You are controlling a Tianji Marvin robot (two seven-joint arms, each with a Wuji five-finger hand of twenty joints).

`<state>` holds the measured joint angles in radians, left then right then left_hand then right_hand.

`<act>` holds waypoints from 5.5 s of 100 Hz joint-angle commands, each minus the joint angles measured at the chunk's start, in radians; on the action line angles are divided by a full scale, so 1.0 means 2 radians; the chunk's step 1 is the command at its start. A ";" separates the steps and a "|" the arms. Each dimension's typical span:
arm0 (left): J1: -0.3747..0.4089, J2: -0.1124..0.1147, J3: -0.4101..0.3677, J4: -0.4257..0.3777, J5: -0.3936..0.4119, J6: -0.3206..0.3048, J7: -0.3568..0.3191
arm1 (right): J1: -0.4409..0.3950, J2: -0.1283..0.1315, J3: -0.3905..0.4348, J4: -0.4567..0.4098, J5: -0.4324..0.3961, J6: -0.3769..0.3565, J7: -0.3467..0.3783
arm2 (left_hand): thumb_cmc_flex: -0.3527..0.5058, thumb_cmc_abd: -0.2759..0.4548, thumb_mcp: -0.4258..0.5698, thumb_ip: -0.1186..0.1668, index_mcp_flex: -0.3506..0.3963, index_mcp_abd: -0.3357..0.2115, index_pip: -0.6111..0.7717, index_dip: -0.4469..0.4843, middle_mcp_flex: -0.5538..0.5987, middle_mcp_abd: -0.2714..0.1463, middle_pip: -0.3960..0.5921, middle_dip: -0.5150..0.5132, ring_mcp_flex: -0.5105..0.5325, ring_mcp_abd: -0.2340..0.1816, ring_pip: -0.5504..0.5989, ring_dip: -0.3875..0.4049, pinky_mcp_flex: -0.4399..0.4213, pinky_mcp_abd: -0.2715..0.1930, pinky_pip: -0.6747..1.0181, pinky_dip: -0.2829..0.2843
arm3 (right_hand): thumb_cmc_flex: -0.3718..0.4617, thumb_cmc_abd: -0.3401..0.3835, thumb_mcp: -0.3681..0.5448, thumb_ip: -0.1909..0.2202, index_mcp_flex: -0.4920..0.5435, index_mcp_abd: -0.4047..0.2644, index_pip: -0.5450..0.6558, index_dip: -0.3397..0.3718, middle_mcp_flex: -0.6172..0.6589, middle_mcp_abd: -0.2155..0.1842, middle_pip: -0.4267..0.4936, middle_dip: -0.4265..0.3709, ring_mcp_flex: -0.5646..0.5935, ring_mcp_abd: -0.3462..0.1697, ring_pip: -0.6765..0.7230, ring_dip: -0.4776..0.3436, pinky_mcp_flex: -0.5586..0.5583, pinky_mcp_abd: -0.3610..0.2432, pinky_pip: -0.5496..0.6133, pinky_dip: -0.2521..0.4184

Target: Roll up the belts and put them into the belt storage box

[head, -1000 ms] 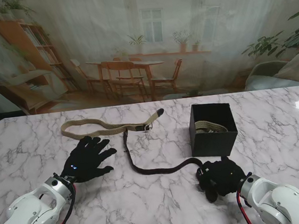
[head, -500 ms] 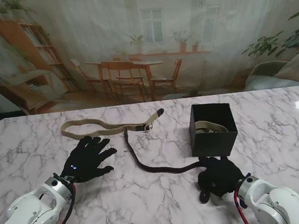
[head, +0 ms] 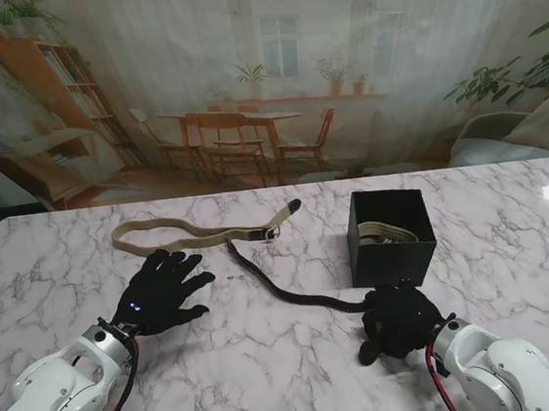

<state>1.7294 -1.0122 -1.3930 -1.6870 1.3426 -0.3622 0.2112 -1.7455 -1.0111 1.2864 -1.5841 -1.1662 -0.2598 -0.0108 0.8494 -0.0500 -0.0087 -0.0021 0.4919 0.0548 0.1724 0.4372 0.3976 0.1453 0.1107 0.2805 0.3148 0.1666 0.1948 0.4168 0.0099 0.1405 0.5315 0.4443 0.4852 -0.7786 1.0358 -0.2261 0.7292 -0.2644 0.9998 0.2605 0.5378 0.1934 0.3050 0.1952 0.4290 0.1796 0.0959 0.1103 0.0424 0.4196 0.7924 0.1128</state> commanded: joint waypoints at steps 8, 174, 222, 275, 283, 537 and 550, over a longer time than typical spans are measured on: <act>0.000 0.000 0.001 0.001 0.001 -0.002 -0.006 | 0.000 -0.002 -0.007 0.015 -0.009 0.004 -0.014 | 0.010 0.025 -0.010 -0.008 0.007 0.009 0.004 0.006 -0.016 0.011 -0.006 0.004 -0.005 0.006 -0.008 0.001 -0.010 0.015 -0.012 -0.001 | 0.001 0.058 -0.018 -0.004 0.052 0.019 0.109 0.037 0.087 -0.045 0.081 0.049 0.056 0.001 0.012 0.007 0.025 0.007 -0.012 -0.018; -0.004 0.000 0.005 0.005 -0.001 -0.003 0.001 | -0.015 0.000 0.021 -0.026 -0.008 -0.046 0.037 | 0.011 0.027 -0.010 -0.008 0.003 0.010 0.002 0.005 -0.013 0.010 -0.002 0.005 -0.004 0.006 -0.007 0.002 -0.010 0.014 -0.014 0.001 | -0.102 0.190 -0.084 0.074 0.019 0.187 -0.191 0.089 0.369 -0.124 0.008 0.028 0.284 -0.136 0.082 0.060 0.224 -0.109 0.174 0.124; -0.003 0.000 0.003 0.004 -0.001 -0.001 0.001 | -0.033 0.013 0.063 -0.103 0.054 -0.054 0.244 | 0.013 0.027 -0.010 -0.008 0.003 0.011 0.002 0.005 -0.012 0.010 -0.002 0.005 -0.004 0.006 -0.006 0.002 -0.010 0.014 -0.014 0.001 | -0.063 0.095 0.197 0.188 -0.169 0.243 -0.306 0.089 0.184 -0.101 -0.119 -0.052 0.124 -0.137 0.008 0.009 0.132 -0.125 0.096 0.080; -0.003 0.000 0.003 0.005 -0.001 -0.001 0.002 | -0.026 0.010 0.039 -0.073 -0.040 -0.050 0.159 | 0.014 0.027 -0.010 -0.008 0.004 0.011 0.003 0.005 -0.012 0.010 -0.002 0.005 -0.004 0.006 -0.006 0.002 -0.010 0.014 -0.012 0.001 | 0.029 0.131 -0.004 0.062 -0.095 0.105 -0.195 0.168 0.231 -0.112 -0.005 0.016 0.207 -0.094 0.067 0.049 0.168 -0.107 0.110 0.075; -0.003 0.000 0.003 0.005 -0.001 -0.001 0.002 | -0.026 0.009 0.035 -0.066 -0.037 -0.046 0.140 | 0.014 0.027 -0.010 -0.008 0.003 0.011 0.003 0.004 -0.013 0.009 -0.002 0.005 -0.004 0.006 -0.006 0.002 -0.010 0.013 -0.012 0.001 | 0.043 0.106 -0.038 0.004 -0.081 0.032 -0.053 0.138 0.184 -0.077 0.027 0.064 0.212 -0.069 0.076 0.085 0.166 -0.063 0.119 0.091; -0.303 -0.014 0.345 0.186 -0.216 0.035 -0.162 | 0.029 -0.001 -0.028 0.042 -0.004 -0.110 -0.077 | 0.017 -0.068 0.004 0.000 -0.161 -0.026 -0.092 -0.095 -0.157 0.044 -0.071 -0.123 0.007 0.007 0.012 -0.018 0.025 -0.025 0.049 -0.008 | 0.097 0.093 -0.023 -0.014 -0.031 -0.056 -0.010 0.007 0.372 -0.150 0.166 0.173 0.403 -0.095 0.268 0.246 0.277 -0.077 0.244 0.190; -0.325 -0.019 0.378 0.207 -0.238 0.049 -0.163 | 0.031 -0.001 -0.030 0.044 -0.002 -0.114 -0.078 | 0.043 -0.063 0.007 0.000 -0.160 -0.020 -0.080 -0.076 -0.108 0.034 -0.039 -0.078 0.028 -0.003 0.027 -0.006 0.035 -0.028 0.071 0.002 | 0.097 0.093 -0.023 -0.014 -0.030 -0.058 -0.010 0.006 0.374 -0.150 0.164 0.174 0.403 -0.096 0.264 0.245 0.276 -0.076 0.243 0.190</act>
<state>1.0973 -1.0349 -0.6575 -1.2938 0.8819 -0.2750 -0.0955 -1.6870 -1.0127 1.2293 -1.5001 -1.1714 -0.4805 -0.1632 0.8945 -0.1690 -0.0030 -0.0021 0.2097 0.0296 0.0005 0.2602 0.1300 0.2299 -0.0124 0.0651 0.3359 0.1741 0.2132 0.3830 0.0667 0.1035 0.6253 0.4433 0.5128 -0.6566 0.8669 -0.2879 0.6492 -0.1221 0.9928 0.2869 1.1881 0.0239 0.5778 0.4951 1.2133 0.0516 0.5940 0.5751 0.6090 0.2796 1.2823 0.4921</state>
